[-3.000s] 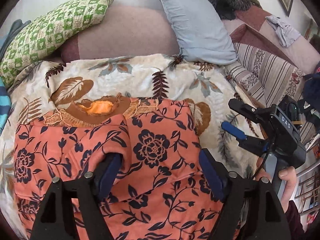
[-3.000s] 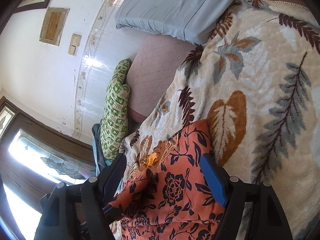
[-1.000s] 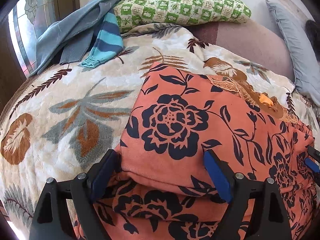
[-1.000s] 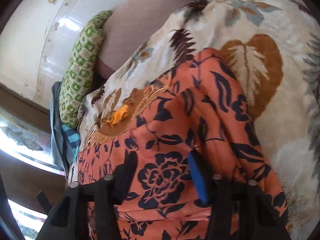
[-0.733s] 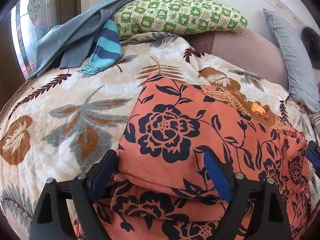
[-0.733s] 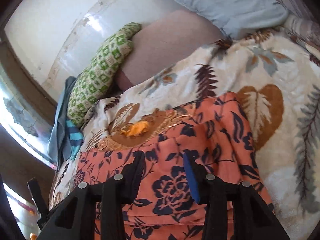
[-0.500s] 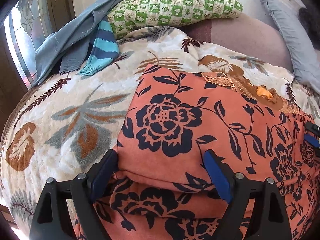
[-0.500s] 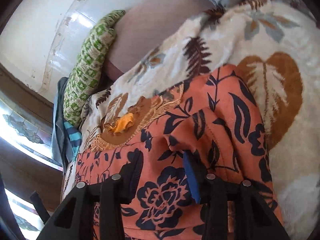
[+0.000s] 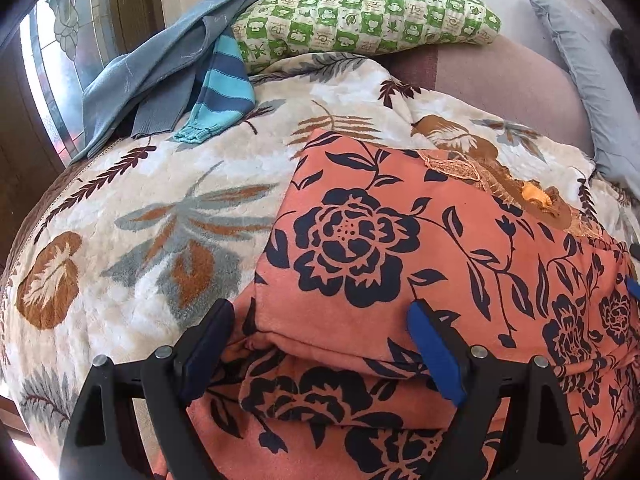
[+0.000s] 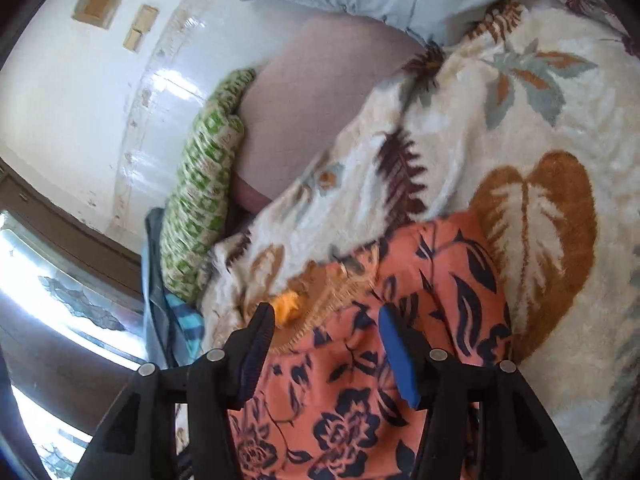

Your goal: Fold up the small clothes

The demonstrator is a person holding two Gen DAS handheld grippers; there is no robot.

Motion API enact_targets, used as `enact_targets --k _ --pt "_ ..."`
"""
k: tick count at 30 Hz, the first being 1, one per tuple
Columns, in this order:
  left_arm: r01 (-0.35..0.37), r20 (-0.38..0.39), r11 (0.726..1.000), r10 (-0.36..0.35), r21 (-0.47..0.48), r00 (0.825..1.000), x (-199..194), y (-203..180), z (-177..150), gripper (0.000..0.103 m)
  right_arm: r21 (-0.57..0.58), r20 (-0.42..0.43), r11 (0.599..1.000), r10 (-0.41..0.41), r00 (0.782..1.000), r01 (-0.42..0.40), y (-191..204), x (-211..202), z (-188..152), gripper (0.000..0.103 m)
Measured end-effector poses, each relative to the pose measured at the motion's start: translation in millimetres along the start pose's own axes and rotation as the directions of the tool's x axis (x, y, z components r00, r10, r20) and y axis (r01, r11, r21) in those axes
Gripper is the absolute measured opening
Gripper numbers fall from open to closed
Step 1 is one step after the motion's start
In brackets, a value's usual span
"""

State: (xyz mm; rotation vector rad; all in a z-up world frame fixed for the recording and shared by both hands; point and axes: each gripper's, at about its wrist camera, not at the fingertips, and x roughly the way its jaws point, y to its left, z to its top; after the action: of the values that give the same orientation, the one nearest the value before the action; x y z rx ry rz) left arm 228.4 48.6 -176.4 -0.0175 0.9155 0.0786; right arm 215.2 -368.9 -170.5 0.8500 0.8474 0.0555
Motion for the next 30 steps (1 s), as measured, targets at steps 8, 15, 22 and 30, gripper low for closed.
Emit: enact_targets --k 8,15,22,30 --pt "-0.011 0.038 1.000 0.011 -0.003 0.999 -22 15 -10 0.089 -0.007 0.036 1.000 -0.014 0.999 0.014 -8 -41 -17 0.048" --pt "0.018 0.130 0.996 -0.007 -0.085 0.992 -78 75 -41 0.089 -0.235 0.113 0.969 -0.050 0.992 0.075 5 -121 -48 0.060" --pt "0.081 0.061 0.973 -0.069 -0.216 0.996 -116 122 -110 0.089 -0.258 0.052 0.964 -0.060 0.997 0.072 -25 -168 -92 0.060" --pt "0.139 -0.124 0.978 -0.159 -0.154 0.980 -122 104 -161 0.089 -0.272 -0.075 0.962 -0.049 0.996 0.026 -39 -187 -145 0.060"
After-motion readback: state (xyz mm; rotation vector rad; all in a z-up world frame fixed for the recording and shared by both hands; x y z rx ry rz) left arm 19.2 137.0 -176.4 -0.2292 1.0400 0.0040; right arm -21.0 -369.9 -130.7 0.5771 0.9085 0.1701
